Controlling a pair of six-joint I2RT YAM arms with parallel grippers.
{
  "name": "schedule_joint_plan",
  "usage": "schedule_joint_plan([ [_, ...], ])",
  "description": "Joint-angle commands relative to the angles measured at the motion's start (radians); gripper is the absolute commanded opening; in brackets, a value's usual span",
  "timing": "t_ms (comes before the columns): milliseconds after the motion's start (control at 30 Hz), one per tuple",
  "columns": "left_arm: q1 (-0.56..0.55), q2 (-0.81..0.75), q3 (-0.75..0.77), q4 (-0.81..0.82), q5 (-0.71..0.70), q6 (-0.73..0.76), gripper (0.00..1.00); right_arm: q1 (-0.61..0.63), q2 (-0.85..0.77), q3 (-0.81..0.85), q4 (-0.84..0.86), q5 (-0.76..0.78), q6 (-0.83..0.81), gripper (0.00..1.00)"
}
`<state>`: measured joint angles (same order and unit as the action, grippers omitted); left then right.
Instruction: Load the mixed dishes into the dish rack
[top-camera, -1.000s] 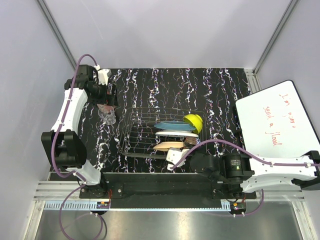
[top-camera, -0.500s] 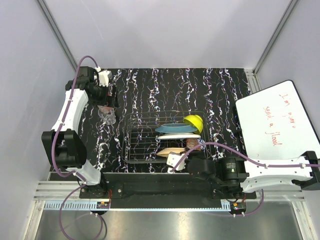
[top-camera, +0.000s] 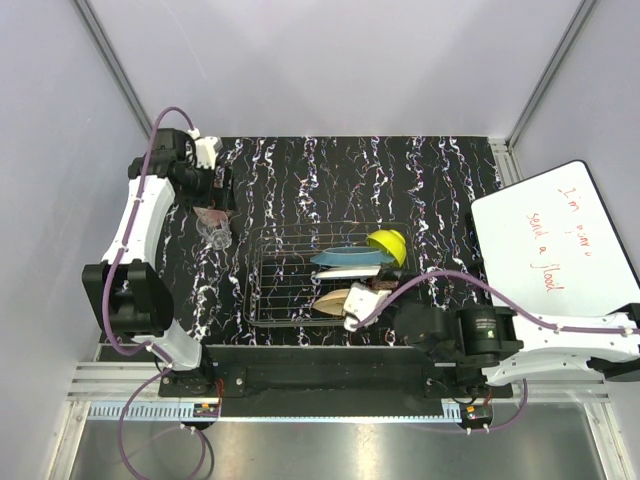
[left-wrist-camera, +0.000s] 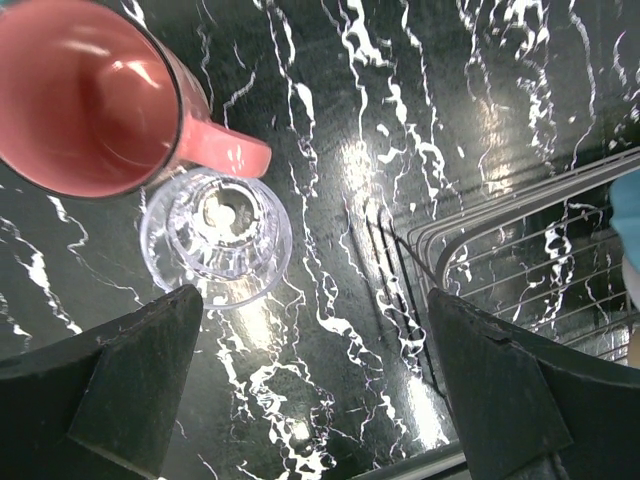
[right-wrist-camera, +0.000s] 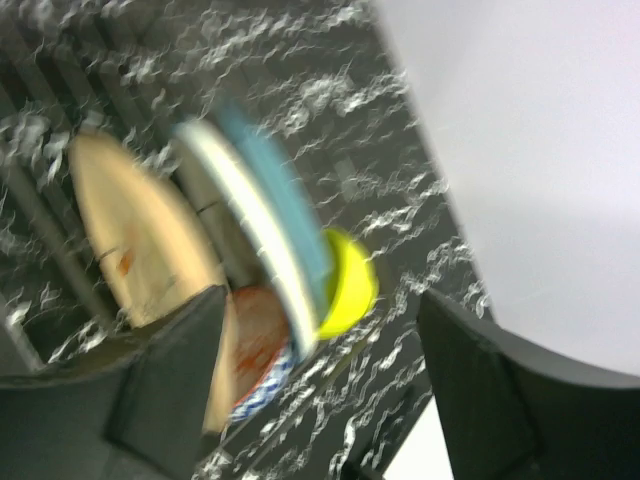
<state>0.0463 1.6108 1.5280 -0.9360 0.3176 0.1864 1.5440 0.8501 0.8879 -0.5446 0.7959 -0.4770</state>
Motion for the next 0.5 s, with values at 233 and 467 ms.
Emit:
schedule_joint_plan([
  [233, 0.041, -0.071, 0.069, -0.02, -0.005, -0.001, 0.99, -0.099, 0.124, 0.244, 0.36, 0.065, -0.101, 0.96],
  [467, 0.105, -0.063, 0.006, 0.011, -0.054, 0.012, 0.99, -0.502, 0.292, 0.356, 0.339, -0.241, 0.212, 1.0],
])
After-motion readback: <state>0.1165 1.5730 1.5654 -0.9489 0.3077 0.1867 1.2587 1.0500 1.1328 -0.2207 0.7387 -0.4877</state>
